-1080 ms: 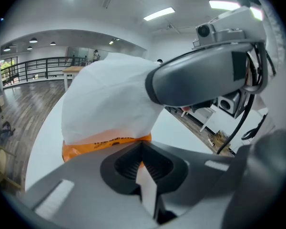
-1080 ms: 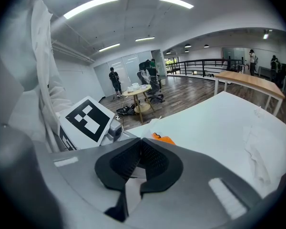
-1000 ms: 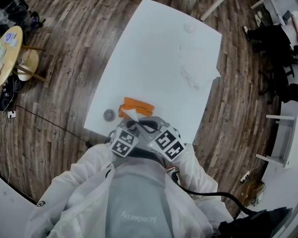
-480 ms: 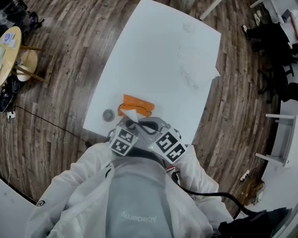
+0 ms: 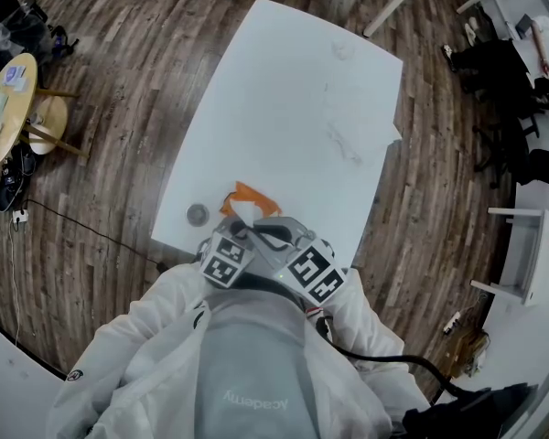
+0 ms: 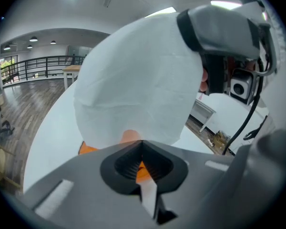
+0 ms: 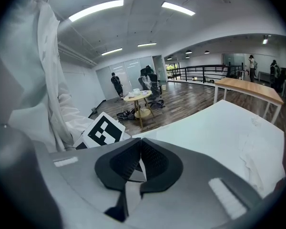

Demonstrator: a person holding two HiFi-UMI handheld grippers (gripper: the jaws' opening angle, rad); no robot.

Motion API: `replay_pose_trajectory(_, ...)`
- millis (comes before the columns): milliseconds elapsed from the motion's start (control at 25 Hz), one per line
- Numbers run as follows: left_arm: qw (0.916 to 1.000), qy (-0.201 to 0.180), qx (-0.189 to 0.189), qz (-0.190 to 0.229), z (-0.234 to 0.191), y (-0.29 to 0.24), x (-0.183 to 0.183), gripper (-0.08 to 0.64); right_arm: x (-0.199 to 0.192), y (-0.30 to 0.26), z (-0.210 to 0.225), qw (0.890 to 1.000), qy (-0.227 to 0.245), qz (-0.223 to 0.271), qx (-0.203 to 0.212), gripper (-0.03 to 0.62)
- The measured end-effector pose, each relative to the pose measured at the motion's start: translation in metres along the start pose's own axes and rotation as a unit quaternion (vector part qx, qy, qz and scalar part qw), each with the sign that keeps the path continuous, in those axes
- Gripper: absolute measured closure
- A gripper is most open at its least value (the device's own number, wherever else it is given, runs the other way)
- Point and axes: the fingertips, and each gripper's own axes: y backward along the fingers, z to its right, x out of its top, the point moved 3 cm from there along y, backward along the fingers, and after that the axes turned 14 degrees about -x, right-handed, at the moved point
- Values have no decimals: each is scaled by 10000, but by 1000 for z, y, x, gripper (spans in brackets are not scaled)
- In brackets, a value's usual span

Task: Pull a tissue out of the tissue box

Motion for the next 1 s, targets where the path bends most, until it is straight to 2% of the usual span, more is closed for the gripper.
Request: replay_pose_trajectory(1000, 10000, -11, 55, 45, -2, -4, 18, 560, 9, 27, 8, 9995, -43, 221, -216, 588)
